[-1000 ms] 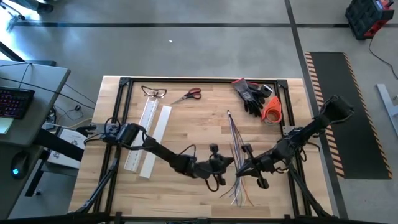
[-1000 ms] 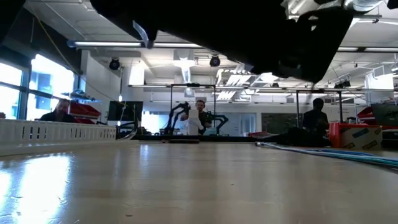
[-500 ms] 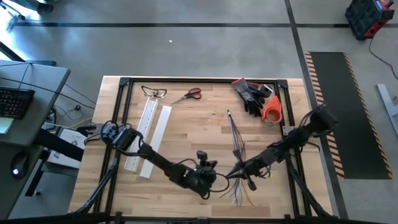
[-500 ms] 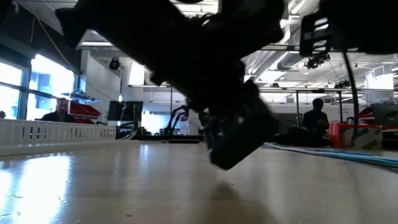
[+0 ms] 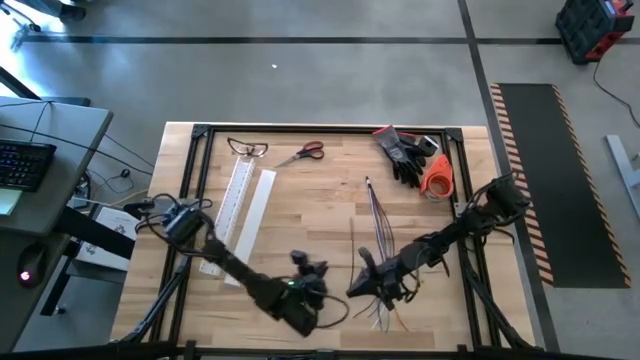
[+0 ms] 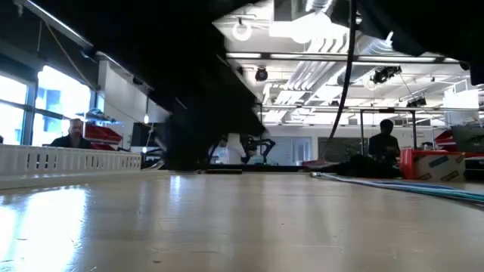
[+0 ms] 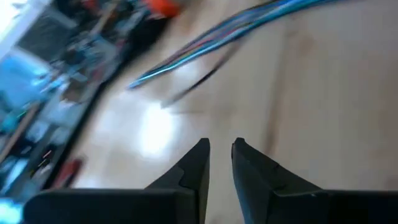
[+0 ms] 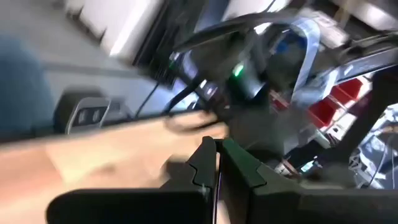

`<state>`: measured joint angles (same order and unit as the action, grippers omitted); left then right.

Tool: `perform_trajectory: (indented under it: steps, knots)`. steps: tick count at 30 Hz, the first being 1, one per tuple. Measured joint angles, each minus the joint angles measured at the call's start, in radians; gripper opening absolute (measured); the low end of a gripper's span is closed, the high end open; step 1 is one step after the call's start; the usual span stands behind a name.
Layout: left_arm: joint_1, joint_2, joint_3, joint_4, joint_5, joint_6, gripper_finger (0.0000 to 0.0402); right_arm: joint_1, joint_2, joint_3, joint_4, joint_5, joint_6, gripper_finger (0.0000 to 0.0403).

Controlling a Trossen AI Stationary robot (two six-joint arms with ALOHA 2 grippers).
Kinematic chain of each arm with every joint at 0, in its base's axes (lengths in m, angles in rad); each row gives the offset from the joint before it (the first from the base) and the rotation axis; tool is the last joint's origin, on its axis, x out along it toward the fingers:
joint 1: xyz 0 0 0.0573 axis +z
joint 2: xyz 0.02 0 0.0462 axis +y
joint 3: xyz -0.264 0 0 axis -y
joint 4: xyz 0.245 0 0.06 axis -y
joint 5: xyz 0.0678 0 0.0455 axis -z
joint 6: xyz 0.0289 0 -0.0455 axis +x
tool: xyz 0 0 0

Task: Ziptie cables
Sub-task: Wrap the black zip tie around the cable

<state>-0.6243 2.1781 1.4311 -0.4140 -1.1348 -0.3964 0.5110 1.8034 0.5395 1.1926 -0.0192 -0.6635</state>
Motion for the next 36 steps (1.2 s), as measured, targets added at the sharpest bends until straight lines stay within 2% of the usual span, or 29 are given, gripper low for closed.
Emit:
perform_trajectory:
  steps: [3,5,9,18,27,36]
  knots:
    - [-0.044,-0.045,0.0,-0.177,-0.067,-0.225,0.0053,-0.022,0.0,0.052,-0.153,-0.085,-0.048,0.0]
    - [-0.065,-0.062,0.0,-0.225,-0.093,-0.323,0.0054,-0.045,0.002,0.096,-0.257,-0.167,-0.057,0.0]
    - [-0.075,-0.059,0.0,-0.207,-0.101,-0.362,0.0053,-0.082,0.044,0.157,-0.338,-0.243,-0.056,0.0]
    - [-0.038,-0.048,-0.002,-0.107,-0.082,-0.351,0.0051,-0.085,0.128,0.192,-0.36,-0.247,-0.097,0.0]
    - [-0.004,-0.047,-0.002,-0.1,-0.027,-0.334,0.005,-0.085,0.13,0.193,-0.428,-0.204,-0.039,0.0]
    - [-0.004,-0.047,-0.002,-0.091,-0.026,-0.334,0.005,-0.085,0.13,0.193,-0.459,-0.153,0.004,0.0]
